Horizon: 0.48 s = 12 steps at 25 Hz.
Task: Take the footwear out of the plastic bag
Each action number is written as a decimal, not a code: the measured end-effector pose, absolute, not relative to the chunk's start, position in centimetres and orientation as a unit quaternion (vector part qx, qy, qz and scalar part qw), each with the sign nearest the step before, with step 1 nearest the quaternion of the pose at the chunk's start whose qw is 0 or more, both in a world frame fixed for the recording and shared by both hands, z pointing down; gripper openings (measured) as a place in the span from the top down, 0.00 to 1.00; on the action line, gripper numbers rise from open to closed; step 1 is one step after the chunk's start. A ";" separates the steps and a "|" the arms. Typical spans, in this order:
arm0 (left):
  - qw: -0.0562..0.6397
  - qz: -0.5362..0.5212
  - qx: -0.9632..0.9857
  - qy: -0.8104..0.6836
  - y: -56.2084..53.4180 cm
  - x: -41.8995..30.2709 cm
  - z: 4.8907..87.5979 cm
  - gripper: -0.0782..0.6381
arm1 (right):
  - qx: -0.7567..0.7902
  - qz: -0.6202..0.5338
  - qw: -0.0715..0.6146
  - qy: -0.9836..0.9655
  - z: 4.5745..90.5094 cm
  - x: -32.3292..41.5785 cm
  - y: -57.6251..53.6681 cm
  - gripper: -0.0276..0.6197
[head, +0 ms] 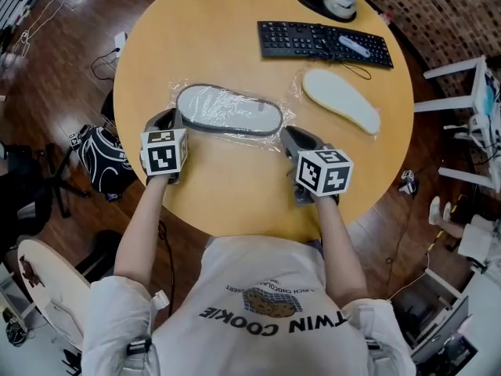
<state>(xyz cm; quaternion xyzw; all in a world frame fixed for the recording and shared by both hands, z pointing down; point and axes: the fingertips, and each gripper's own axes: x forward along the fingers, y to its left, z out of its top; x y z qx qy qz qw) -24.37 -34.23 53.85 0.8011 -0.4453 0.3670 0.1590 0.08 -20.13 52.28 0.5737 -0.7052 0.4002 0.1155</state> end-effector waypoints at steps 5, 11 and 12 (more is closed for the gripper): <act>0.162 0.384 0.790 -0.450 -34.6 -25.5 55.2 0.88 | 0.560 0.420 0.102 -0.706 53.0 -0.3 -20.7 0.89; 0.168 0.401 0.783 -0.444 -34.5 -25.4 56.5 0.88 | 0.547 0.456 0.086 -0.696 54.0 0.6 -20.8 0.85; 0.168 0.404 0.783 -0.443 -34.5 -25.4 56.6 0.88 | 0.548 0.461 0.082 -0.693 54.2 0.8 -20.8 0.83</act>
